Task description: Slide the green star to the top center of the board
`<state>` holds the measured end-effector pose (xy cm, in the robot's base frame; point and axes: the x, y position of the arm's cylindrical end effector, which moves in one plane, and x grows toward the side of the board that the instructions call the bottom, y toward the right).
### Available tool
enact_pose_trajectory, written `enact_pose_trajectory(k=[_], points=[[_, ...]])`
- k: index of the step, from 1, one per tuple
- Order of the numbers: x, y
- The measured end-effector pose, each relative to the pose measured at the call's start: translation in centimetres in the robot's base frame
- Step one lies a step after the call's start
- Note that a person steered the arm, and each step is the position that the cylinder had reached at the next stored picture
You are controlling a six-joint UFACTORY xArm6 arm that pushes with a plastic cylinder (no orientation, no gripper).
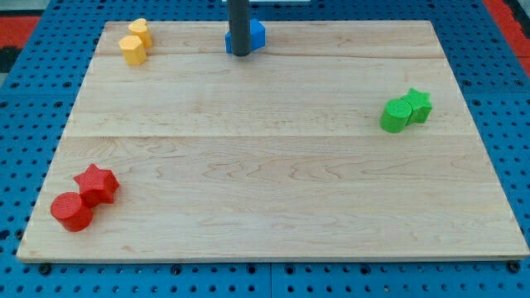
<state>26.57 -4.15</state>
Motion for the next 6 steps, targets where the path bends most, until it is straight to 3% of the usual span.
enact_pose_trajectory(k=[1,3,5,6], points=[[3.6,1.2],[16.4,12.4],[18.6,17.3],[18.9,26.2]])
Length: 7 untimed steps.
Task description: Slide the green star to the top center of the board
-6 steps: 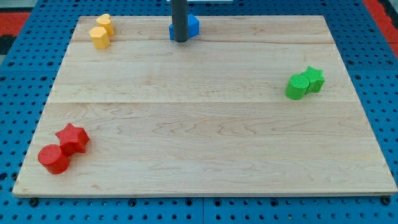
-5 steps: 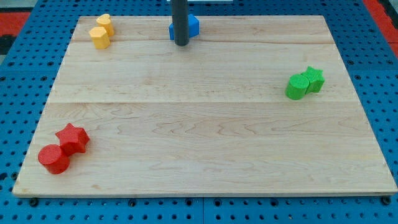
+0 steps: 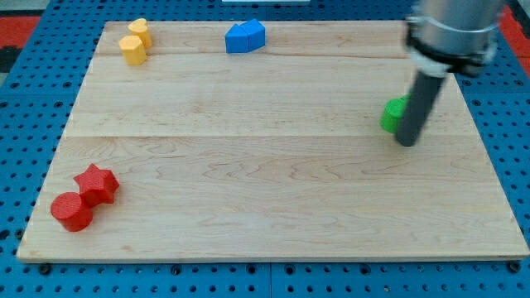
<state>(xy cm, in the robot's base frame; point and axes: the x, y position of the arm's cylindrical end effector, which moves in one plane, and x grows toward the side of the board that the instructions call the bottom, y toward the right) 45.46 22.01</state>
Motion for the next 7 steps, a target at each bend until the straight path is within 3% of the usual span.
enact_pose_trajectory(k=[2,7], points=[[-1.6,3.6],[-6.6,-2.2]])
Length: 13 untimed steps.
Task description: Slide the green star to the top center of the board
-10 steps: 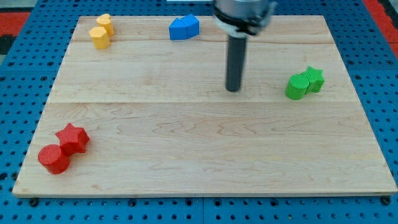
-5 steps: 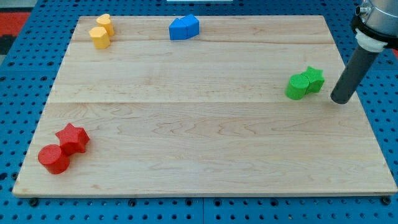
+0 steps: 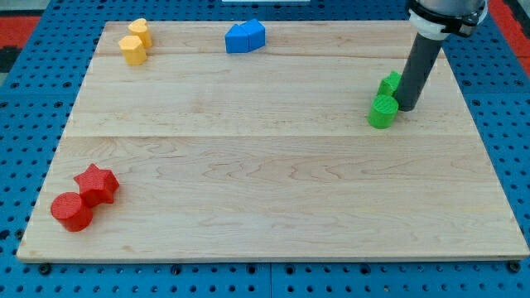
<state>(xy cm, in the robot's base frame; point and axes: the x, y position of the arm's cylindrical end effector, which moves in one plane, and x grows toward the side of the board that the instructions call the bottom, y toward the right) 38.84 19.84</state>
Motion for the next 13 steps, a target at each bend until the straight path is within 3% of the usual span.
enact_pose_trajectory(k=[2,5,11,13], points=[[-1.1,1.8],[-6.7,-0.1],[-8.1,-23.6],[-9.6,-25.0]])
